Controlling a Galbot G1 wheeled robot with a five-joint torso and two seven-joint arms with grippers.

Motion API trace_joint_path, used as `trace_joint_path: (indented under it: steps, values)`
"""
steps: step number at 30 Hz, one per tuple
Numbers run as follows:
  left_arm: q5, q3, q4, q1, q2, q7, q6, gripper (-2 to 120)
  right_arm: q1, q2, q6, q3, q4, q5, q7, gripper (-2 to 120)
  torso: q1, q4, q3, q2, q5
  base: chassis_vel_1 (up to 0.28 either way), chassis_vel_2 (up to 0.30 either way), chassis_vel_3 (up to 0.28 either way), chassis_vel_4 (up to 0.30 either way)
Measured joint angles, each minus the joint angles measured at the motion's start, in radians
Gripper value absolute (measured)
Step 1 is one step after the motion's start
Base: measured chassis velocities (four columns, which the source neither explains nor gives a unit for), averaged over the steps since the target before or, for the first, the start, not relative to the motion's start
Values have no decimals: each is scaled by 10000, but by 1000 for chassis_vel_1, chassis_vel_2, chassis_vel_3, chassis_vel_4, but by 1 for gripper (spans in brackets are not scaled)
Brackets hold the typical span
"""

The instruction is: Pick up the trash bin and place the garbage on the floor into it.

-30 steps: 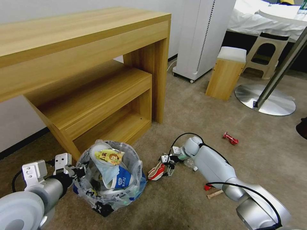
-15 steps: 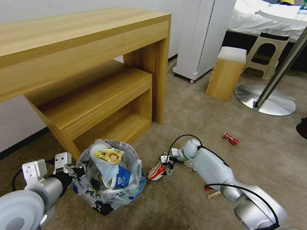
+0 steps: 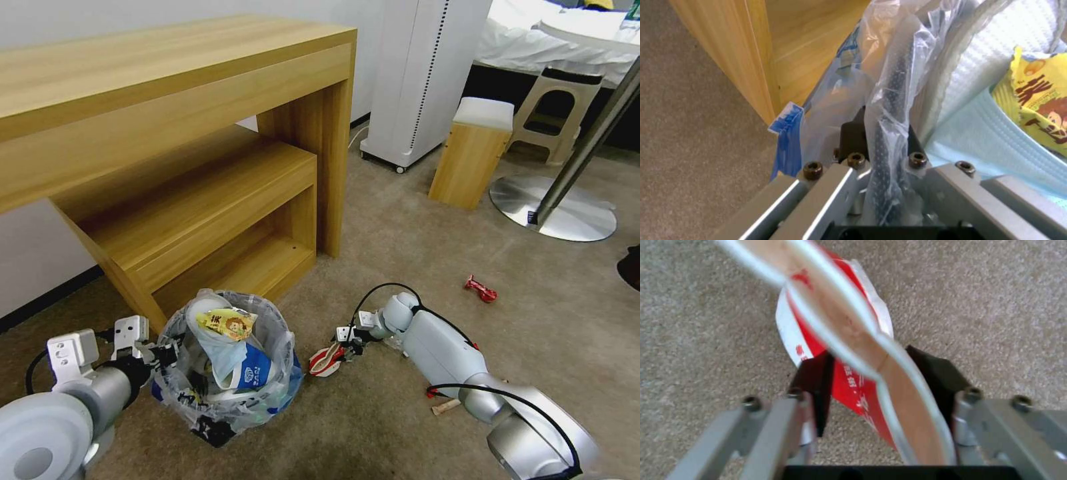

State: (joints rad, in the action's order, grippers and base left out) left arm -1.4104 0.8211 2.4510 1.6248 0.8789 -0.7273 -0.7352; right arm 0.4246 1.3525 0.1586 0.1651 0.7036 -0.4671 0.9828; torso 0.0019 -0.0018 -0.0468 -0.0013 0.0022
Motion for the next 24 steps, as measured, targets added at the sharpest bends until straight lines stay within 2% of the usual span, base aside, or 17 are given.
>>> trace_joint_path:
  steps: [1,3,4,6,7,10,15,17,18,21,22,24]
  values:
    - [0,0,0,0,0,0,0,1,0,0,0,0,0,0,0,41,0,0,0,0,0,0,0,0,0]
    - [-17,0,-6,-19,-15,0,3,1,12,-13,12,2,-7,28,-55,30,0,0,0,-1,0,0,0,0,0]
    - [-17,0,-6,-19,-15,0,3,1,12,-13,12,2,-7,28,-55,30,0,0,0,-1,0,0,0,0,0]
    - [-25,-4,-18,-23,-24,0,4,1,45,-36,18,1,-7,87,-153,19,0,0,0,0,0,0,0,0,0]
    - [-25,-4,-18,-23,-24,0,4,1,45,-36,18,1,-7,87,-153,19,0,0,0,0,0,0,0,0,0]
    - [-54,-5,-31,-22,-67,0,8,1,139,-126,19,-3,84,287,-325,4,0,0,0,-1,0,0,0,0,0]
    - [-122,-5,-32,-54,-112,0,8,1,312,-390,-20,7,593,777,-656,0,0,0,0,0,1,0,0,0,0]
    - [-154,-14,-42,-94,-150,-1,9,1,498,-773,-135,62,1349,1304,-1063,0,0,0,-1,-1,3,0,0,0,0]
    - [-154,-14,-42,-94,-150,-1,9,1,498,-773,-135,62,1349,1304,-1063,0,0,0,-1,-1,3,0,0,0,0]
    - [-170,-95,-45,-143,-168,-4,9,1,905,-1609,-448,-247,2966,2442,-1335,0,0,3,0,0,5,0,0,0,0]
    - [-170,-95,-45,-143,-168,-4,9,1,905,-1609,-448,-247,2966,2442,-1335,0,0,3,0,0,5,0,0,0,0]
    - [-209,-178,-44,-197,-175,-29,10,1,1163,-2322,-554,-648,4006,3199,-1406,0,-1,1,0,0,2,0,0,0,0]
